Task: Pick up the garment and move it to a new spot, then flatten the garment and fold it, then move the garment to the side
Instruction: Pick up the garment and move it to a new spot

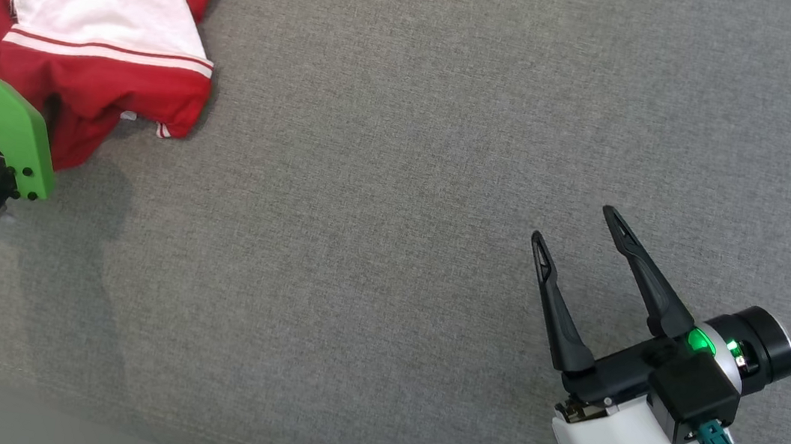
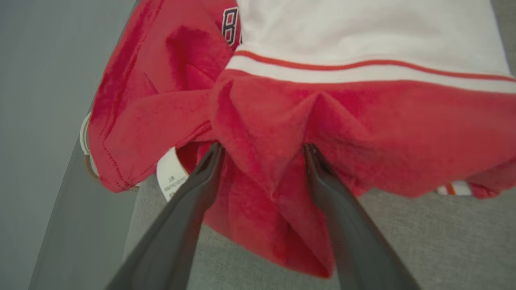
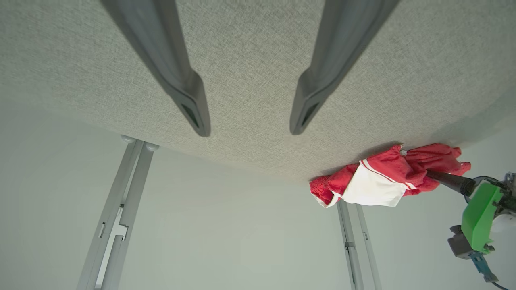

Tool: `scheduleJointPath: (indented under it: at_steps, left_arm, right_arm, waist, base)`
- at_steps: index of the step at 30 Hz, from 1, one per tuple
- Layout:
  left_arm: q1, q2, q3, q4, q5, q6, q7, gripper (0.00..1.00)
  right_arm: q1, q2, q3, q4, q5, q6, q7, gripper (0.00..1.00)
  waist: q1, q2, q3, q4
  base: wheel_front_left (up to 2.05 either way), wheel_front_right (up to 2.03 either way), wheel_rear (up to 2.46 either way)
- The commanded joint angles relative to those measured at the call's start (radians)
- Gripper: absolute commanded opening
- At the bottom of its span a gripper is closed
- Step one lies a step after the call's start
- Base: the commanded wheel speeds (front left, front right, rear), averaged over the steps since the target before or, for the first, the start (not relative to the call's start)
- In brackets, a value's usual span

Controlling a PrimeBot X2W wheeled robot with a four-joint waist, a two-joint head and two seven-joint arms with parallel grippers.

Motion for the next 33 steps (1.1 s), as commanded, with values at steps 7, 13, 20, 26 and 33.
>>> scheduleJointPath:
  at_steps: [7,13,20,26,33]
  left_arm:
    - [-0.063,-0.006,-0.021,0.104,-0.009,-0.013,0.01,1.0]
    - [-0.092,-0.023,-0.023,0.162,-0.032,-0.017,-0.016,0.23]
    - [-0.112,-0.031,-0.04,0.188,-0.026,-0.021,-0.126,0.0]
    - [-0.122,-0.008,-0.06,0.178,-0.022,-0.022,-0.241,0.0]
    - [-0.093,0.029,-0.078,0.113,0.003,-0.022,-0.402,0.0]
  right_arm:
    - [-0.006,-0.011,-0.002,-0.013,-0.008,-0.001,0.006,1.0]
    - [-0.001,-0.017,0.0,-0.022,-0.012,-0.001,0.014,1.0]
    - [0.007,-0.014,-0.001,-0.011,-0.01,-0.001,0.014,1.0]
    - [0.006,0.0,0.013,0.013,0.008,-0.001,0.006,1.0]
    - [0.03,0.019,0.017,0.06,0.027,-0.001,-0.002,1.0]
  waist:
    - [0.0,-0.0001,0.014,-0.009]
    - [0.0,-0.0001,0.023,-0.007]
    - [0.0,-0.0001,0.008,0.005]
    - [0.0,-0.0001,-0.037,0.016]
    - [0.0,-0.0001,-0.129,0.028]
  base:
    - [0.0,0.0,0.0]
    - [0.0,0.0,0.0]
    - [0.0,0.0,0.0]
    - [0.0,0.0,0.0]
    - [0.0,0.0,0.0]
